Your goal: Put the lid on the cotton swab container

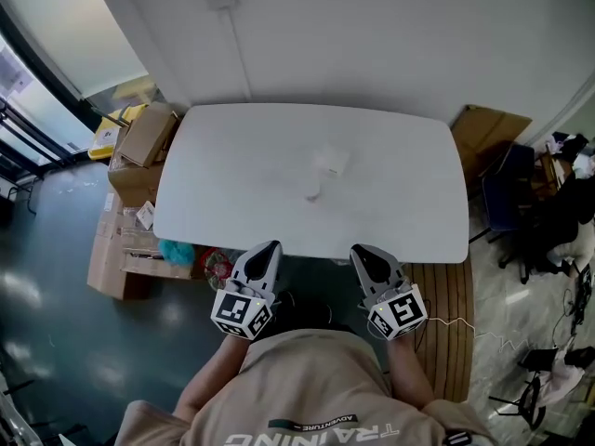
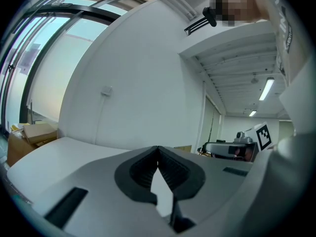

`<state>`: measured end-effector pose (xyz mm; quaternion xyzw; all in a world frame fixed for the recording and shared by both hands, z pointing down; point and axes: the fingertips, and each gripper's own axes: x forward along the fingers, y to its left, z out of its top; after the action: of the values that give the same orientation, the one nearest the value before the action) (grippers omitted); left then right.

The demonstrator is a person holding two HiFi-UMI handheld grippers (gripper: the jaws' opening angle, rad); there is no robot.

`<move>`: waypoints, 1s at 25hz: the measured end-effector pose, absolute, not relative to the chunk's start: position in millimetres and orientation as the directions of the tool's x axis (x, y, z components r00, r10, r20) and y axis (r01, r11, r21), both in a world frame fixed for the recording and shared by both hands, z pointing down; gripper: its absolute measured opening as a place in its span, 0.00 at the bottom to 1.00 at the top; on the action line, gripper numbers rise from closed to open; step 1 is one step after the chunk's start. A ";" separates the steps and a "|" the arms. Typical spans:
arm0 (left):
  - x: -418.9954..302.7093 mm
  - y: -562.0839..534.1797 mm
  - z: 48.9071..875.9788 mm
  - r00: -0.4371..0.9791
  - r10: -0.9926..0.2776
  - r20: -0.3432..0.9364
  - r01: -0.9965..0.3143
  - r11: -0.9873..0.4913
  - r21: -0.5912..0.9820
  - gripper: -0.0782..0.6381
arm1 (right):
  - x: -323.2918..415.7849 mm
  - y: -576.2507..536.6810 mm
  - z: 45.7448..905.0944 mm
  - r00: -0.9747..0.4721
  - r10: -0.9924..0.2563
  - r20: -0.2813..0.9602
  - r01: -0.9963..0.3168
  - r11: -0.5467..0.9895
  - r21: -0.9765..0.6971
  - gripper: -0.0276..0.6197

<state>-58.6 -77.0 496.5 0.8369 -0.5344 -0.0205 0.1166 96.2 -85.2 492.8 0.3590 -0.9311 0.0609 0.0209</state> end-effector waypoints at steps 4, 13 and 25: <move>-74.1 -94.8 499.6 0.436 -0.896 0.091 -0.886 -0.409 0.216 0.13 | 81.2 -98.3 495.7 -0.741 -0.666 0.092 -0.672 0.735 -0.092 0.08; -92.4 -189.7 480.3 0.509 -0.860 0.034 -0.849 -0.496 0.180 0.13 | 65.3 -166.2 471.8 -0.667 -0.740 0.089 -0.745 0.666 -0.047 0.08; -88.5 -249.5 481.3 0.630 -0.776 0.033 -0.762 -0.610 0.216 0.13 | 40.0 -208.5 480.3 -0.611 -0.777 0.155 -0.790 0.610 -0.060 0.08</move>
<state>-88.5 -249.5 481.3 0.8968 -0.4287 -0.0319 0.1050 40.0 -208.5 480.3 0.4376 -0.8953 0.0613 0.0569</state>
